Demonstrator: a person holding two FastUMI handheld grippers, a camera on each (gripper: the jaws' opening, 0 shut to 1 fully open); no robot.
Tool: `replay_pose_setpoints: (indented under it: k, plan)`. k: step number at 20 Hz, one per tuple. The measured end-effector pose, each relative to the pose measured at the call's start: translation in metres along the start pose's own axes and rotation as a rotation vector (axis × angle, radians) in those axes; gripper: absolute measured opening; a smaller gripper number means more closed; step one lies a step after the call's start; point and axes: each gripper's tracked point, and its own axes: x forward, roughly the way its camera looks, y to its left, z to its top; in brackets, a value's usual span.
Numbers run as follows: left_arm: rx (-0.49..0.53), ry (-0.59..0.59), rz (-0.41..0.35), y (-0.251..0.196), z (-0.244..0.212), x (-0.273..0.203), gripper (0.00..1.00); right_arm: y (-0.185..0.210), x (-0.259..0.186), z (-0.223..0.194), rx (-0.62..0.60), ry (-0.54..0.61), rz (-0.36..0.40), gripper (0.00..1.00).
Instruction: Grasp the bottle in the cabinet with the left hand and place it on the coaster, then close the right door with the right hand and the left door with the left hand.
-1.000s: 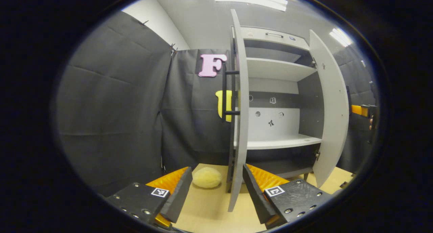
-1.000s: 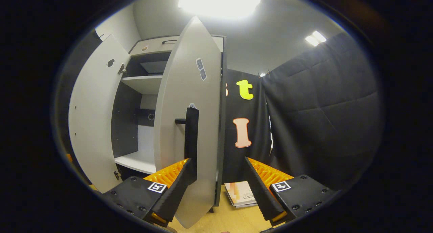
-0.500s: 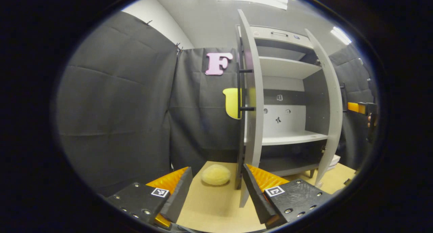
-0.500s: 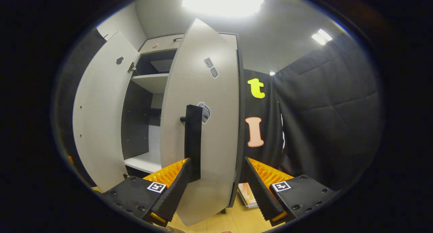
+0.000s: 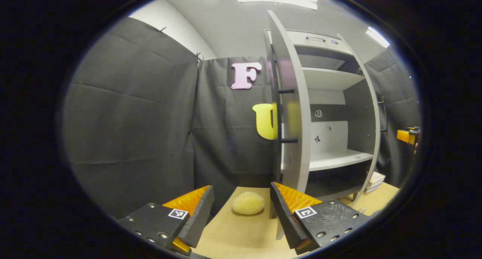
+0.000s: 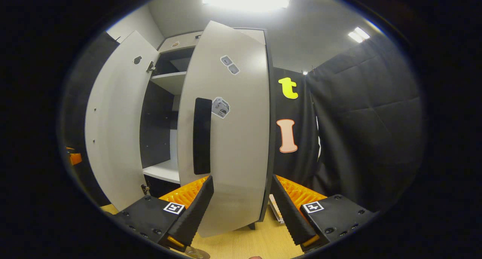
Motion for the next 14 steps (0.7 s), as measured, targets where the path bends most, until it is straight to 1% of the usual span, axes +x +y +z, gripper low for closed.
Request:
replay_pose_setpoints:
  k: [3, 9, 12, 13, 14]
  plan:
    - [-0.007, -0.021, 0.007, 0.004, 0.021, 0.022, 0.88, -0.002, -0.005, -0.010, -0.005, 0.015, -0.001, 0.98]
    - [-0.030, -0.085, 0.046, 0.013, 0.061, 0.061, 0.88, -0.009, -0.016, -0.033, -0.003, 0.073, 0.006, 0.98]
    - [-0.057, -0.112, 0.043, 0.007, 0.074, 0.072, 0.88, -0.017, -0.020, -0.037, -0.004, 0.084, 0.001, 0.98]
    - [-0.060, -0.118, 0.036, 0.003, 0.077, 0.075, 0.87, -0.020, -0.021, -0.039, -0.005, 0.087, -0.001, 0.98]
    - [-0.052, -0.122, 0.048, 0.000, 0.078, 0.078, 0.87, -0.024, -0.022, -0.040, -0.005, 0.091, -0.005, 0.98]
